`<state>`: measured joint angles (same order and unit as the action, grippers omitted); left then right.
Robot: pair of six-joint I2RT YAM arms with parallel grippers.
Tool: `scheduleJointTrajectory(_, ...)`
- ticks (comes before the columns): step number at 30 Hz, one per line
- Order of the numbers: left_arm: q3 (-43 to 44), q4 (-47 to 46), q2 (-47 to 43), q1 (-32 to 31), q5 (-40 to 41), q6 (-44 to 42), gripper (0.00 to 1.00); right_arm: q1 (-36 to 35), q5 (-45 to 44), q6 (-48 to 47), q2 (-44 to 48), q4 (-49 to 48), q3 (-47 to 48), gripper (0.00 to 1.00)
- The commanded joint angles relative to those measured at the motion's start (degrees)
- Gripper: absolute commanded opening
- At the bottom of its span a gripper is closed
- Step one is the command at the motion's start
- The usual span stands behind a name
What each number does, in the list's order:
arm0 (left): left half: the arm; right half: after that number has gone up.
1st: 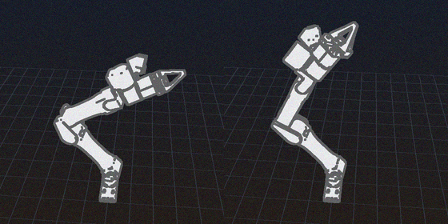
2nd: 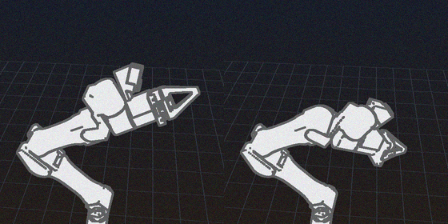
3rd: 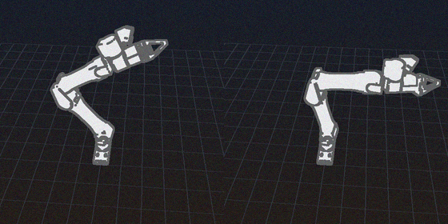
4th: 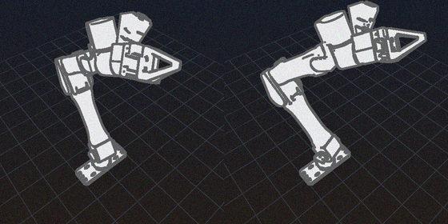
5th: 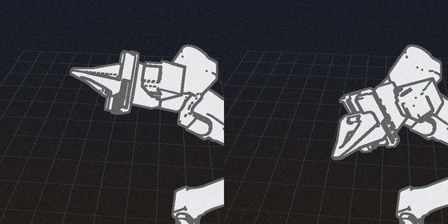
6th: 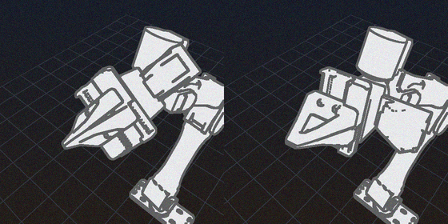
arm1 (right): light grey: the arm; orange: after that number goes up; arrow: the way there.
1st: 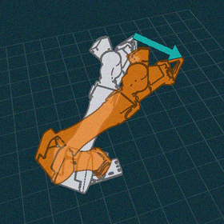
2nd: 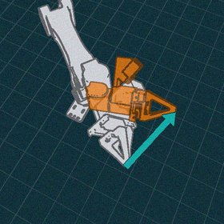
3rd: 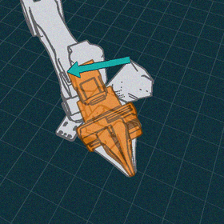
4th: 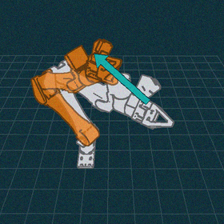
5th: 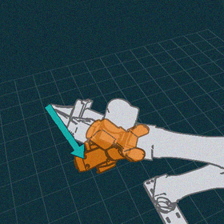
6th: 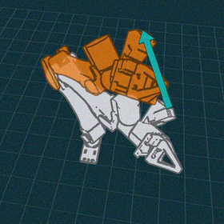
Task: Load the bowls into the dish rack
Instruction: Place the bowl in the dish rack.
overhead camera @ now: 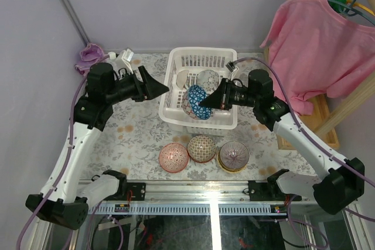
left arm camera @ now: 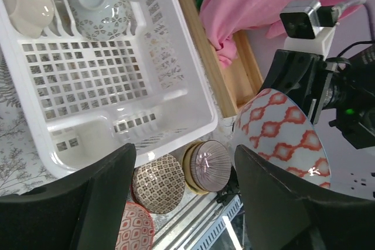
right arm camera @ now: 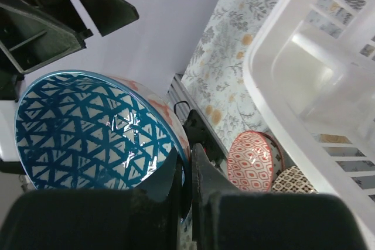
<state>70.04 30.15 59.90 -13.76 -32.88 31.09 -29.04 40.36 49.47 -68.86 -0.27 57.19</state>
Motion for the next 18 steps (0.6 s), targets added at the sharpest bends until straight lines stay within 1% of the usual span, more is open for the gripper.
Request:
scheduleJointTrajectory(1, 1.4, 1.5, -1.1, 0.4, -5.7, 3.0, 0.68, -0.8, 6.9, 4.6, 0.3, -7.0, -0.3, 0.0)
scheduleJointTrajectory(2, 1.1, 1.3, -1.4, 0.4, -6.7, 3.4, 0.68, -1.3, 8.3, 6.4, -0.3, -9.7, -1.3, 0.0)
scheduleJointTrajectory(3, 1.1, 1.2, -1.8, 0.4, -7.0, 3.6, 0.68, -1.6, 8.0, 7.1, -0.3, -10.4, -1.9, 0.0)
scheduleJointTrajectory(4, 1.1, 1.5, -2.2, 0.4, -6.8, 3.6, 0.68, -1.6, 5.9, 6.2, 0.3, -8.2, -2.0, 0.0)
scheduleJointTrajectory(6, 2.1, 3.5, -2.6, 0.4, -5.9, 3.2, 0.68, -1.5, -0.6, 0.6, 1.7, 1.5, 0.3, 0.0)
scheduleJointTrajectory(8, 4.0, 7.5, -2.1, 0.2, -4.1, 2.6, 0.68, -1.6, -7.5, -4.4, 2.6, 9.7, 3.3, 0.0)
scheduleJointTrajectory(11, 7.0, 12.8, -0.8, -1.7, 2.6, 0.7, 0.68, -1.6, -16.4, -8.7, 2.8, 18.2, 7.5, 0.0)
scheduleJointTrajectory(14, 9.7, 16.0, 1.0, -5.3, 9.9, -0.8, 0.68, -1.6, -25.8, -12.2, 2.4, 24.4, 11.0, 0.0)
scheduleJointTrajectory(18, 11.2, 17.3, 3.7, -9.0, 15.5, -1.3, 0.68, -1.7, -32.4, -15.2, 1.0, 28.7, 15.2, 0.0)
